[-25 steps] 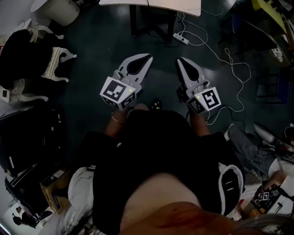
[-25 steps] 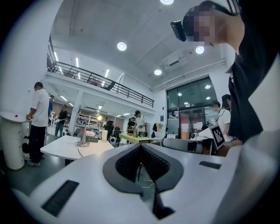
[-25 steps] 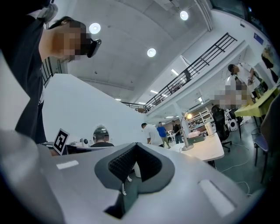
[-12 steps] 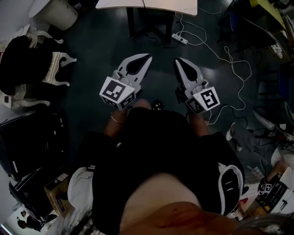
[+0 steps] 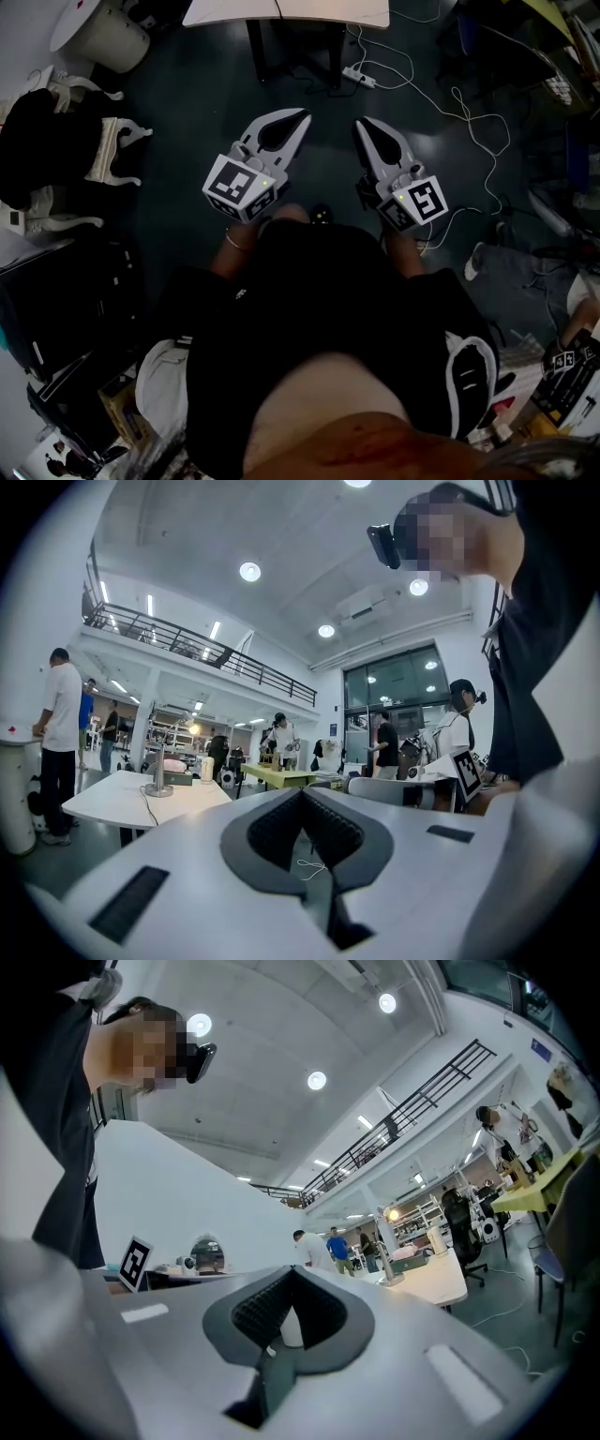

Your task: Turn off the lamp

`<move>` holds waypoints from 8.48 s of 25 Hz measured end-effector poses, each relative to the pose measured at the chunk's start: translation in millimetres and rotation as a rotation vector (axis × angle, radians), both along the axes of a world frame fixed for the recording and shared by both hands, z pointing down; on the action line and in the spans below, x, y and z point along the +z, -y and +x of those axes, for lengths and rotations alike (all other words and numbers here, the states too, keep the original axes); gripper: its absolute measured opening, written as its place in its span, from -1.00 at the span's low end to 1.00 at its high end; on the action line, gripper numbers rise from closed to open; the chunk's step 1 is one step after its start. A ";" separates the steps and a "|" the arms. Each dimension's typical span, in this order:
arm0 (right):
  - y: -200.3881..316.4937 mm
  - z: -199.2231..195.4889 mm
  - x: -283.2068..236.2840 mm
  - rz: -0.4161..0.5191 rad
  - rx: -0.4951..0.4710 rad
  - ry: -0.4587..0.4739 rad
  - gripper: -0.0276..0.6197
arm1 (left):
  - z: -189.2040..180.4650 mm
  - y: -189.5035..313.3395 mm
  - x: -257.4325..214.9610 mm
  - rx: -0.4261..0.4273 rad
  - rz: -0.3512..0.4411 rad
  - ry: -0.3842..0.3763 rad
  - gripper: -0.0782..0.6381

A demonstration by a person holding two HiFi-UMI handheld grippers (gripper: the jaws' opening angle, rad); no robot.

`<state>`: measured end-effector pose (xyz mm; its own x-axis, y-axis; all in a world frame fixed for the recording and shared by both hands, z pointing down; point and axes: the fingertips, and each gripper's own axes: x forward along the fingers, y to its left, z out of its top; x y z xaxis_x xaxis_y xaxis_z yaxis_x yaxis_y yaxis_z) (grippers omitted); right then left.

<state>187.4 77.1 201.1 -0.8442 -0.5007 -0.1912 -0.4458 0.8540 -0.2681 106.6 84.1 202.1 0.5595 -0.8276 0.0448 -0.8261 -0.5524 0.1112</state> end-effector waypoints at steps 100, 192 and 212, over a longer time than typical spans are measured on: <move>86.3 -269.1 2.8 -0.011 0.235 -0.139 -0.91 | -255.3 122.1 15.4 0.225 -0.094 -0.058 -0.76; 354.5 -250.1 276.4 -0.280 0.254 -0.385 -0.58 | -235.0 342.0 246.2 0.191 -0.182 0.069 -0.76; 407.4 -280.5 329.0 -0.242 0.217 -0.425 -0.55 | -269.4 344.0 304.4 0.041 -0.227 0.091 -0.76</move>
